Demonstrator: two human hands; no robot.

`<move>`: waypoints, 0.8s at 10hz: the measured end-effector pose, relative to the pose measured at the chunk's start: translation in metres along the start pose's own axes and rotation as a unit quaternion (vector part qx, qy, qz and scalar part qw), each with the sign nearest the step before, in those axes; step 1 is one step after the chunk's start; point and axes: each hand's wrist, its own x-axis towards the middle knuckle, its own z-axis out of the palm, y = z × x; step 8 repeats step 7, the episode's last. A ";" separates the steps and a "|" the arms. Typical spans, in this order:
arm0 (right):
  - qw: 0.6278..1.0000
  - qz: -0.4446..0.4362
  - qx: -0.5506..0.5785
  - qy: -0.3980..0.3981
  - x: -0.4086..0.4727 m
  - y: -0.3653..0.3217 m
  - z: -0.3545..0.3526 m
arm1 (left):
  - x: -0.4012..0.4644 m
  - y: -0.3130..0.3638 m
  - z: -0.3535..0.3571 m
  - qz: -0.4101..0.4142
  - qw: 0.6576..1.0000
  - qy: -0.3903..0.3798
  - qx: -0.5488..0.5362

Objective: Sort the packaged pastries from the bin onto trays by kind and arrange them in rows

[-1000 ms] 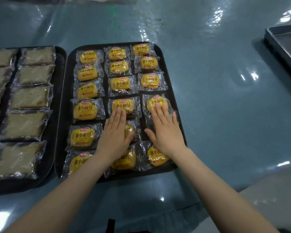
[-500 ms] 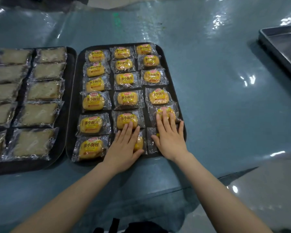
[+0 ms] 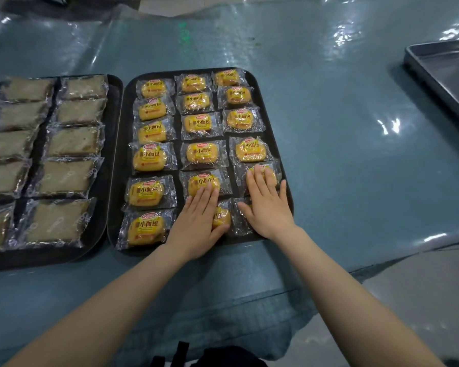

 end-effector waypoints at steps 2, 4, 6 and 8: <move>0.999 -0.020 0.028 0.006 0.005 -0.021 -0.008 | -0.003 -0.009 -0.010 -0.015 1.000 0.013 -0.004; 0.997 -0.057 0.054 0.014 0.006 -0.054 -0.021 | -0.019 -0.028 -0.024 -0.022 0.998 0.047 -0.017; 0.993 -0.095 0.064 0.034 0.021 -0.119 -0.038 | -0.039 -0.077 -0.057 -0.043 0.993 0.106 -0.036; 0.991 -0.117 0.053 0.037 0.028 -0.168 -0.038 | -0.063 -0.117 -0.073 -0.058 0.989 0.134 -0.038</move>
